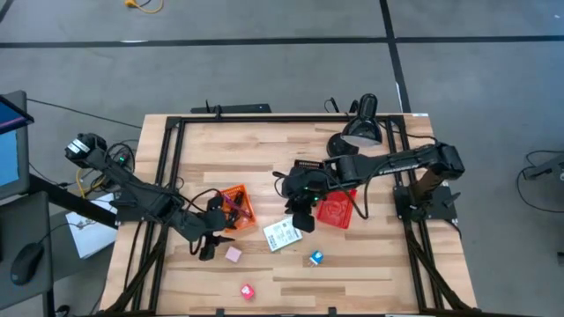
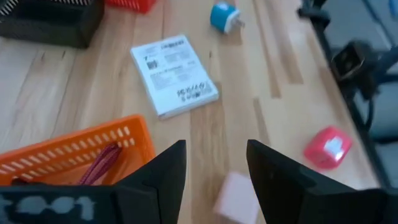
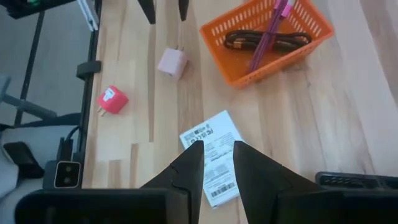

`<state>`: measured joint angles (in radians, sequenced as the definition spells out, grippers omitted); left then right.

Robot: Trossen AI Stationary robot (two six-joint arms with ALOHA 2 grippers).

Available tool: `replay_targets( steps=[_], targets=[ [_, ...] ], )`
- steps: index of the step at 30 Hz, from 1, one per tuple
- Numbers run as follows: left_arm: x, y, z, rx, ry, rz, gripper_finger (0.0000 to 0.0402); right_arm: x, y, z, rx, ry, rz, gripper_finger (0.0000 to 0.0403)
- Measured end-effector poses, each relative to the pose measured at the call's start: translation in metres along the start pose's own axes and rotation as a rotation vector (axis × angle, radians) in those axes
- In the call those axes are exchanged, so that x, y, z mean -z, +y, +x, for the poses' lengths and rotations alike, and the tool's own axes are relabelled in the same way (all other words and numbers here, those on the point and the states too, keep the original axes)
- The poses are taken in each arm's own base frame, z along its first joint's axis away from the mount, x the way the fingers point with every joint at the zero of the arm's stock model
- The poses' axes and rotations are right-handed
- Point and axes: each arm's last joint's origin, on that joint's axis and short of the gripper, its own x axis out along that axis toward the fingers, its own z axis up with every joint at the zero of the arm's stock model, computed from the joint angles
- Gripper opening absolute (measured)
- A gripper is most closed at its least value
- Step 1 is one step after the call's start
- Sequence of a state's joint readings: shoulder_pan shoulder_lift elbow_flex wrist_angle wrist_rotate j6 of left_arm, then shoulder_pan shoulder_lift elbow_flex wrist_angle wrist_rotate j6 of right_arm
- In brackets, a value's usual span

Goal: Pick and place items into bin
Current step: Put the white charger adapter into the black bin

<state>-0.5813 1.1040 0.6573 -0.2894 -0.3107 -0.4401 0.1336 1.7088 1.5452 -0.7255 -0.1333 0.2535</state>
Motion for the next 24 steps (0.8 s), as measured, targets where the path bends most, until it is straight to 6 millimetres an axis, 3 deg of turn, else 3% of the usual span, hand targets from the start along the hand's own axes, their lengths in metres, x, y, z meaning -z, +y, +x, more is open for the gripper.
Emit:
replay_targets(
  steps=[7, 16, 24],
  targets=[
    [0.007, -0.004, 0.018, 0.02, 0.078, 0.114, 0.0187, -0.002, -0.005, -0.003, 0.008, -0.01, -0.008, 0.0082],
    [0.026, -0.021, 0.064, 0.066, 0.291, 0.26, 0.022, -0.003, -0.008, -0.003, 0.013, -0.012, 0.0, 0.0082],
    [0.015, -0.041, 0.084, 0.162, 0.344, 0.265, 0.0221, -0.002, -0.008, -0.003, 0.012, -0.011, 0.002, 0.0082]
  ],
)
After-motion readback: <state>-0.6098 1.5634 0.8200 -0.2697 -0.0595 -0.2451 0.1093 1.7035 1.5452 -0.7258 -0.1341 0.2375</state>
